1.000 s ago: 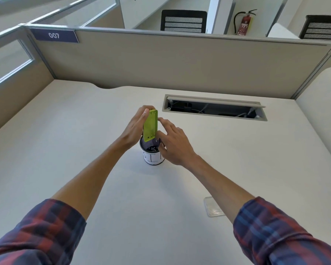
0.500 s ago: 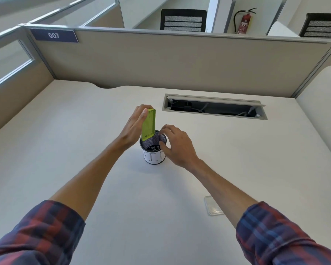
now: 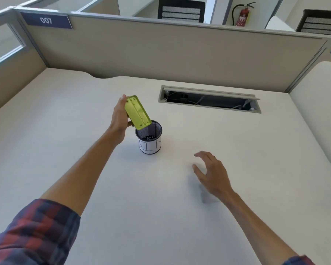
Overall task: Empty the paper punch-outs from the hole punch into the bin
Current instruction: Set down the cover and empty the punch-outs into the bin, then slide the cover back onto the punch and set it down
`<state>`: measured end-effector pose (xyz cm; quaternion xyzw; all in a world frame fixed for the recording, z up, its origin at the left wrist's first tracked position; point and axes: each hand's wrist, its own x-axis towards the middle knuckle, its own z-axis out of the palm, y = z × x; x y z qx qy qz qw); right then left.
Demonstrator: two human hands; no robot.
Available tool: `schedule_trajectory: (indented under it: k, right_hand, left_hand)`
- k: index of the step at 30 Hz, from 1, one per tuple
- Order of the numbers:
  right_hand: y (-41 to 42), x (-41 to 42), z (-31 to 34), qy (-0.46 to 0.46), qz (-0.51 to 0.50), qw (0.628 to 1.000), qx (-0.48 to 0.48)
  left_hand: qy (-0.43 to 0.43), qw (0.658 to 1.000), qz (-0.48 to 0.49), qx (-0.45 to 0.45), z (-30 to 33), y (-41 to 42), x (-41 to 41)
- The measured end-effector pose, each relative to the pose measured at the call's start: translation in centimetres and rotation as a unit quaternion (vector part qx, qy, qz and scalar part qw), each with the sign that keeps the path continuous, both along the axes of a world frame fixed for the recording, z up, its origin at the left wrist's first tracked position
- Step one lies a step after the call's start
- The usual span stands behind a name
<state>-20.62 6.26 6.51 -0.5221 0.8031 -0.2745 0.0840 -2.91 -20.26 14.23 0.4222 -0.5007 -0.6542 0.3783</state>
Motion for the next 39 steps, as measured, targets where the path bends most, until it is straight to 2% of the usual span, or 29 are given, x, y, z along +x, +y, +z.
schedule_trajectory:
  k: [3,6,10,15,21,26,32,34,37,39]
  right_hand:
    - [2.9,-0.7,-0.6,0.005,-0.003,0.999,0.037]
    - [5.1,-1.4,-0.8,-0.019,0.026,0.993,0.116]
    - [6.5,-2.3,-0.8,0.022,0.068,0.98,0.188]
    - [6.9,-2.6,-0.6,0.003,0.059,0.977,0.203]
    - [6.7,-2.7,0.1,-0.098,0.023,0.972,0.211]
    - [5.8,-3.1,0.5,-0.119,0.038,0.965,0.23]
    - [4.4,-3.5,1.3,-0.231,0.036,0.958,0.167]
    - [3.5,-3.0,1.9,-0.264,0.011,0.96,0.092]
    - [0.9,-1.5,3.6,-0.323,-0.052,0.944,-0.037]
    - [-1.2,-0.3,4.9,-0.322,-0.072,0.94,-0.086]
  left_hand:
    - [0.013,1.0,-0.017,0.01,-0.1,0.3,0.1]
    - [0.003,1.0,-0.025,-0.016,-0.2,1.0,0.1]
    - [0.012,0.999,-0.024,-0.033,-0.2,2.0,0.1]
    - [0.014,0.999,-0.034,-0.031,-0.5,2.8,0.0]
    - [0.008,0.999,-0.029,-0.017,-1.0,3.9,-0.2]
    - [0.01,0.998,-0.054,-0.02,-1.3,5.0,-0.1]
    - [0.014,0.996,-0.086,-0.027,-1.8,6.3,-0.2]
    - [0.024,0.994,-0.098,-0.032,-1.8,6.9,-0.2]
    - [0.005,0.993,-0.112,-0.039,-1.9,7.6,-0.4]
    - [-0.01,0.99,-0.133,-0.049,-1.8,8.3,-0.6]
